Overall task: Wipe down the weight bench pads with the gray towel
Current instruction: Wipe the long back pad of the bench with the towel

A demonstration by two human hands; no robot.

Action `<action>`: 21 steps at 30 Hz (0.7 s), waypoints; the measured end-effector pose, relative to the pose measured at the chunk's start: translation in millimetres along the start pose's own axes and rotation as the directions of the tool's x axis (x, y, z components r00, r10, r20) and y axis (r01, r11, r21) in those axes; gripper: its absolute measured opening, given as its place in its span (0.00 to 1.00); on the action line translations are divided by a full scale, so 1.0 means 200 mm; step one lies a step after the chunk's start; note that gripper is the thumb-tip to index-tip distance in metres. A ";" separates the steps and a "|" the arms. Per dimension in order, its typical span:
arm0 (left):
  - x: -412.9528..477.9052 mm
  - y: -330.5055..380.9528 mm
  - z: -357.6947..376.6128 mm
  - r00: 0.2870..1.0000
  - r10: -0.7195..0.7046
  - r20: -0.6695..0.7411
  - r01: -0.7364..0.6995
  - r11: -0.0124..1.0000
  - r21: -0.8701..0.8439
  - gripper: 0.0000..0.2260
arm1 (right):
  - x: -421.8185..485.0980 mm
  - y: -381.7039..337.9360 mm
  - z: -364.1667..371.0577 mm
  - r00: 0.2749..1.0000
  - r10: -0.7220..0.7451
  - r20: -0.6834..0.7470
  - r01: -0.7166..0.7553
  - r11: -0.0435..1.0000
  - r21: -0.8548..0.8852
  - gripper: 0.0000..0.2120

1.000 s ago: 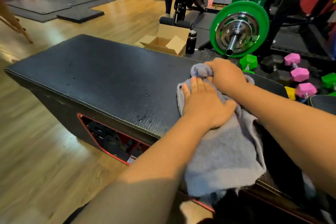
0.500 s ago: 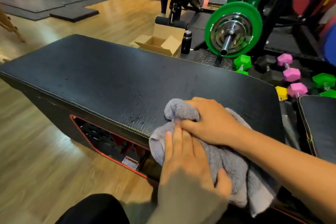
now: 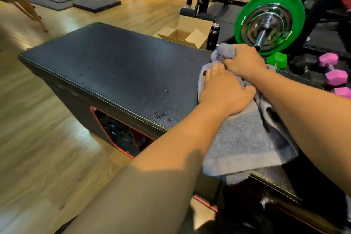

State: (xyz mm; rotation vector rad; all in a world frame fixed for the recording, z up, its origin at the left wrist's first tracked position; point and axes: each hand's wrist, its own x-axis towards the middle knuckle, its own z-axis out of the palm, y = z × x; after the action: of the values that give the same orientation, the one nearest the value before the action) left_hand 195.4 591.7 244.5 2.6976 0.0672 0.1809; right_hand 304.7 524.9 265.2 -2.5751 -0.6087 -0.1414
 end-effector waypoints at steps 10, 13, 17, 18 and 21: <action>-0.96 0.02 -0.02 0.977 -0.002 -0.211 0.027 0.993 0.117 0.33 | -0.67 -0.39 0.03 0.926 -0.294 0.237 0.314 0.948 -0.050 0.12; -0.94 0.02 0.00 0.978 -0.052 -0.204 0.081 0.987 0.137 0.34 | -0.69 -0.39 0.01 0.924 -0.282 0.258 0.295 0.955 -0.011 0.10; -0.76 0.02 -0.03 0.989 -0.062 -0.133 0.073 0.994 0.085 0.36 | -0.56 -0.30 0.03 0.977 -0.168 0.129 0.185 0.974 -0.132 0.11; -0.68 0.01 -0.04 0.992 -0.056 -0.114 0.060 0.998 0.035 0.37 | -0.50 -0.26 0.04 0.986 -0.133 0.100 0.147 0.977 -0.154 0.12; -0.39 -0.03 -0.07 0.998 -0.059 -0.014 0.058 0.998 -0.040 0.37 | -0.26 -0.18 0.06 0.999 -0.035 0.042 0.043 0.978 -0.204 0.14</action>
State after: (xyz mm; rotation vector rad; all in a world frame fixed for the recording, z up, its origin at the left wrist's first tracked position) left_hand 115.1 596.8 246.4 2.6513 0.1452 0.1824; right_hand 242.6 537.6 259.3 -2.7713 -0.6910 -0.1771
